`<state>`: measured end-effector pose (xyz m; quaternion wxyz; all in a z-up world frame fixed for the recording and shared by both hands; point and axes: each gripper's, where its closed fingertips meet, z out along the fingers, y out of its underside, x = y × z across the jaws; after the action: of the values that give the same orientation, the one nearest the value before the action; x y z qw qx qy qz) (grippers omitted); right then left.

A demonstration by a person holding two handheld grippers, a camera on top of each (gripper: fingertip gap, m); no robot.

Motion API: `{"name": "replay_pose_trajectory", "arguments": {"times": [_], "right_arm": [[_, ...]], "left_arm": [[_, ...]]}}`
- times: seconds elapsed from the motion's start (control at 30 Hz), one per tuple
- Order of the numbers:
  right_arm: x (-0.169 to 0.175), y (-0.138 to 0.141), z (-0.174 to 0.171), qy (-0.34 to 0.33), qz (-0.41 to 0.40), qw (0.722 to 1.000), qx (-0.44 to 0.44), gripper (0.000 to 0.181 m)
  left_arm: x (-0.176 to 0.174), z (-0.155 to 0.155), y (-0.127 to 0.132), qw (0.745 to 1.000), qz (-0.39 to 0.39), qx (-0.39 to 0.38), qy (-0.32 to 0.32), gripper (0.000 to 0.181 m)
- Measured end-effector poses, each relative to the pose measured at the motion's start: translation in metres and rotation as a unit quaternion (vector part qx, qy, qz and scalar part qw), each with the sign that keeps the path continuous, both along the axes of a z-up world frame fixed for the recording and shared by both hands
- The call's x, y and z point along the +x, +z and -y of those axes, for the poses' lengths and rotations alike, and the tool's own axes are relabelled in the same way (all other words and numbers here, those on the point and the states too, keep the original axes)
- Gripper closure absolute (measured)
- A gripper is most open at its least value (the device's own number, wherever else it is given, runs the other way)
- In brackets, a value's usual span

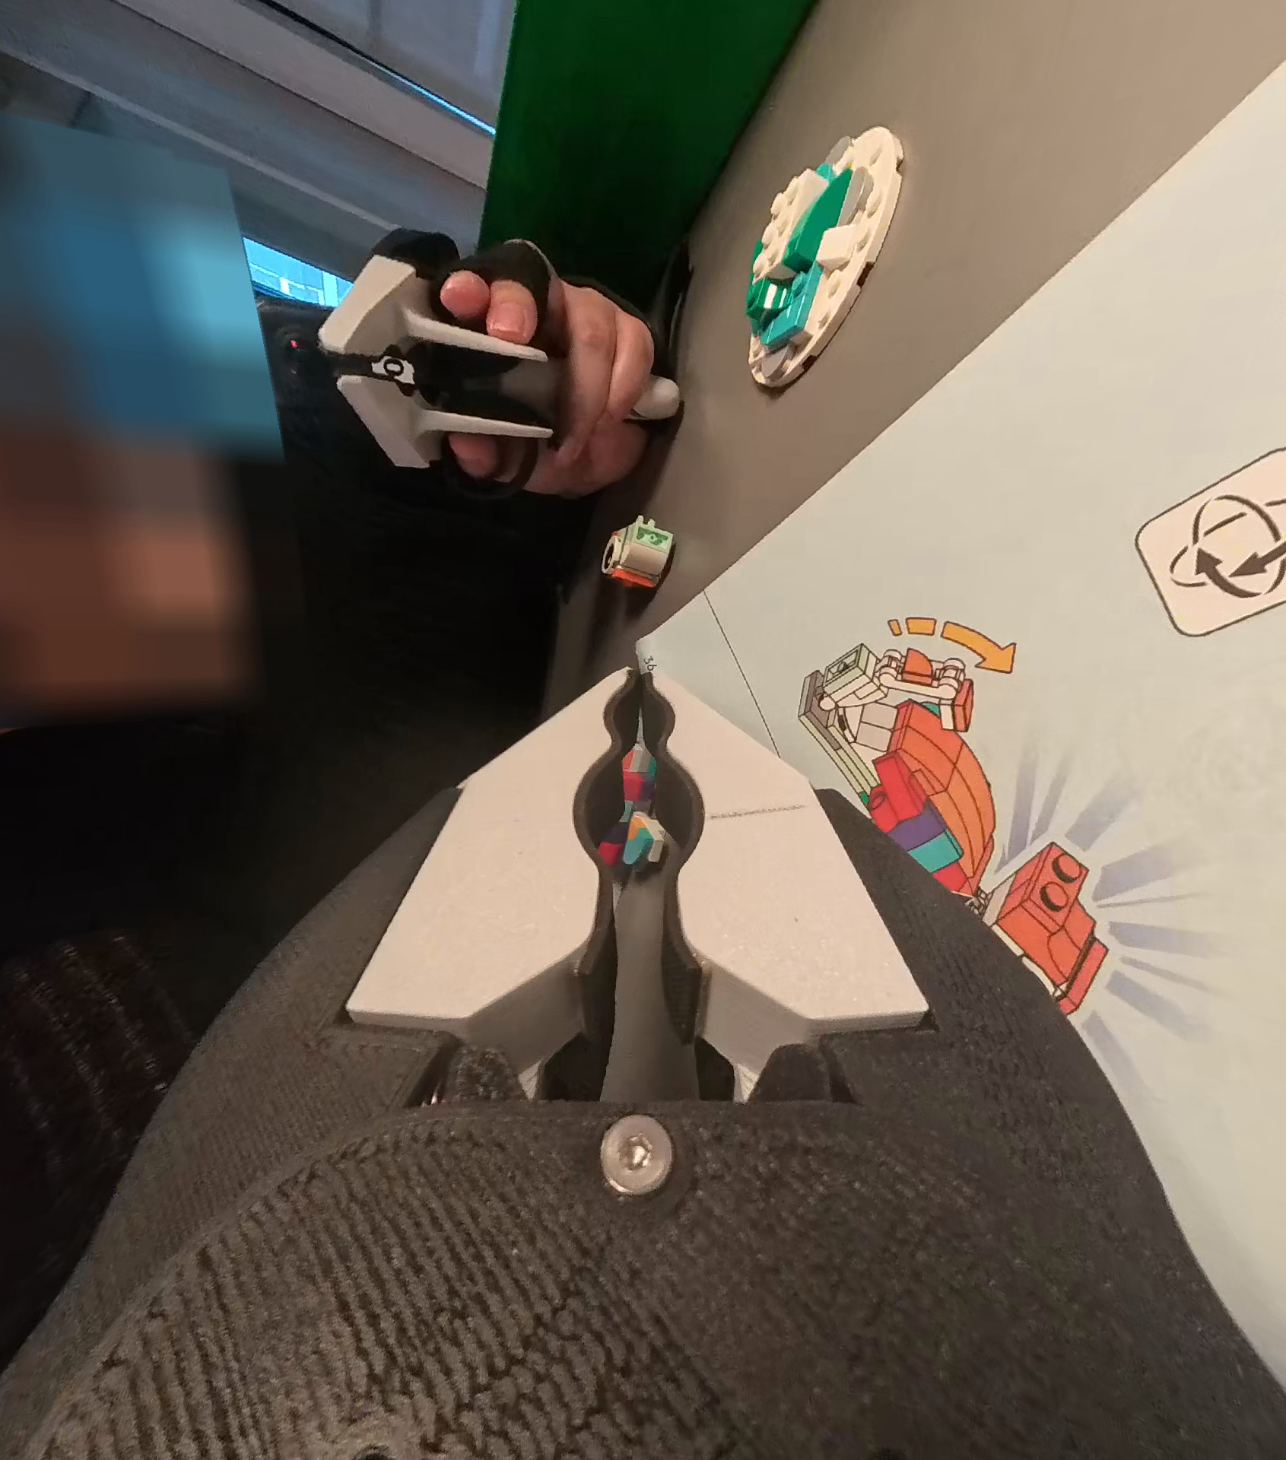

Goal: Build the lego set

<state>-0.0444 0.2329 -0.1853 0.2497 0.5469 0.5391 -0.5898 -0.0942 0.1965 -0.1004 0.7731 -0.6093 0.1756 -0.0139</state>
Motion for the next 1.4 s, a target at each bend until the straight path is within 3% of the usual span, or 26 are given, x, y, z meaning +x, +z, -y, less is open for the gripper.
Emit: {"name": "replay_pose_trajectory", "arguments": {"times": [0.2,0.3,0.37,0.57,0.7,0.8,1.07,1.4], "right_arm": [[-0.002,0.004,-0.003,-0.013,-0.014,1.000,-0.005,0.181],[-0.003,0.008,-0.017,-0.061,-0.085,0.992,0.077,0.181],[0.004,0.026,-0.028,-0.112,-0.146,0.978,0.098,0.181],[0.058,0.072,-0.076,-0.323,-0.276,0.890,0.167,0.181],[0.106,0.075,-0.107,-0.430,-0.283,0.834,0.198,0.181],[0.133,0.070,-0.120,-0.477,-0.262,0.813,0.209,0.181],[0.161,0.038,-0.136,-0.528,-0.168,0.804,0.216,0.181],[0.162,0.032,-0.135,-0.526,-0.158,0.806,0.221,0.181]], "left_arm": [[-0.001,0.000,0.001,1.000,0.001,0.001,0.001,0.181],[-0.001,0.000,0.001,1.000,0.003,0.001,0.001,0.181],[-0.001,0.000,0.001,1.000,0.003,0.002,0.001,0.181],[-0.002,-0.001,0.001,1.000,0.006,0.000,0.002,0.181],[-0.002,-0.001,0.000,1.000,0.004,0.000,0.002,0.181],[-0.001,0.000,0.000,1.000,0.002,0.001,0.002,0.181],[-0.002,0.000,0.000,1.000,0.003,0.001,0.004,0.181],[-0.002,0.000,0.000,1.000,0.001,0.001,0.004,0.181]]}}
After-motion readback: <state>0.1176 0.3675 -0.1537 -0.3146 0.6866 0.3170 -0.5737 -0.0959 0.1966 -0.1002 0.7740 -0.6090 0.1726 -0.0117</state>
